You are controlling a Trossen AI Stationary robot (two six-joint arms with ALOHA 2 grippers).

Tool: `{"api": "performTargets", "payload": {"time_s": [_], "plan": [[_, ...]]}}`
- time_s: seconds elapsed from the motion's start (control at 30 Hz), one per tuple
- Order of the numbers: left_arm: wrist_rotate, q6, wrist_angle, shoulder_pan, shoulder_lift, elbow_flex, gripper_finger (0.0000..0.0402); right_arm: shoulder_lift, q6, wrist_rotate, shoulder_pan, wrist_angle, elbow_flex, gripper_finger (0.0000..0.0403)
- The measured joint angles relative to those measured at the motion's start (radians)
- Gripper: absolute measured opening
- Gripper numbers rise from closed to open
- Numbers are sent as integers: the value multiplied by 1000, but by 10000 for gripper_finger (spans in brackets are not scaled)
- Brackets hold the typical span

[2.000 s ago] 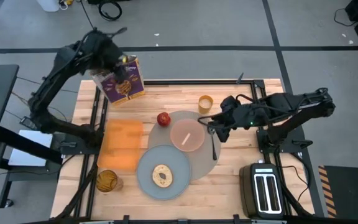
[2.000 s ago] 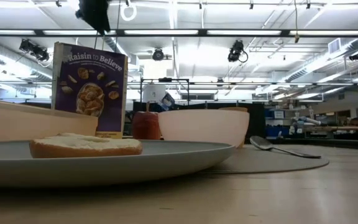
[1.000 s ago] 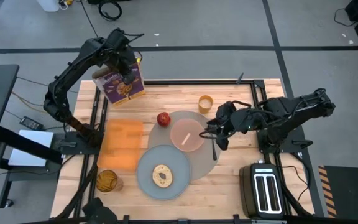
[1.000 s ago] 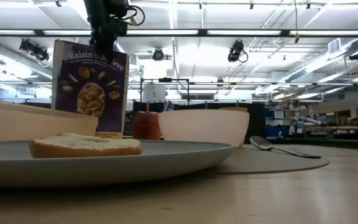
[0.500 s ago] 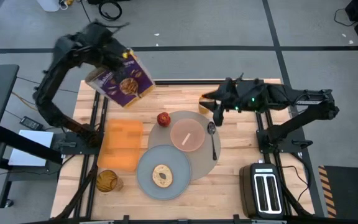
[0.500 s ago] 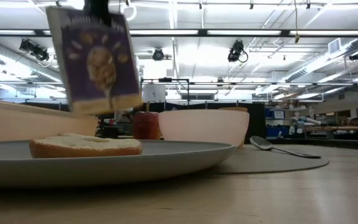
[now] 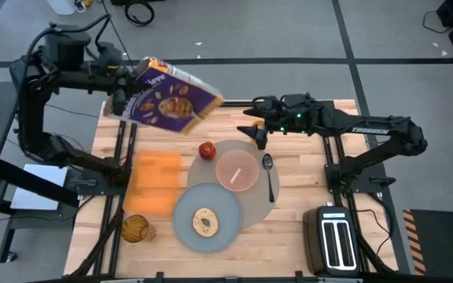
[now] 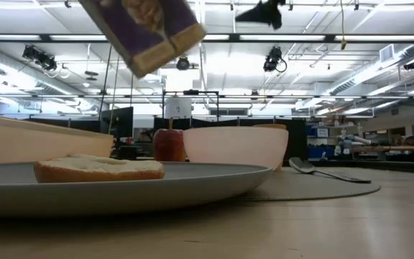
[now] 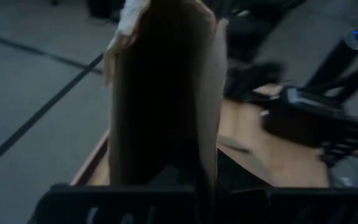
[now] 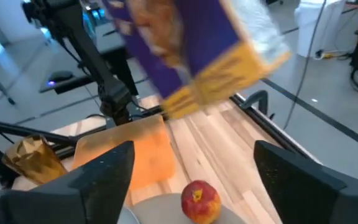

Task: Arrange a breakfast setting
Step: Pour the cereal from the cereal box into a pink bowl

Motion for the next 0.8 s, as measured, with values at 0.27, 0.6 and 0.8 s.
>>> {"api": "performTargets", "payload": {"time_s": [0.27,0.6,0.8], "plan": [[60,-88,133,-123,-15,0,4,14,76,-121,-35,514,-308,364],[58,-129,262,-237,-13,0,4,81,27,-268,-20,915,-334,361],[59,-151,282,-272,-13,0,4,93,10,-237,-20,920,-300,361]]}}
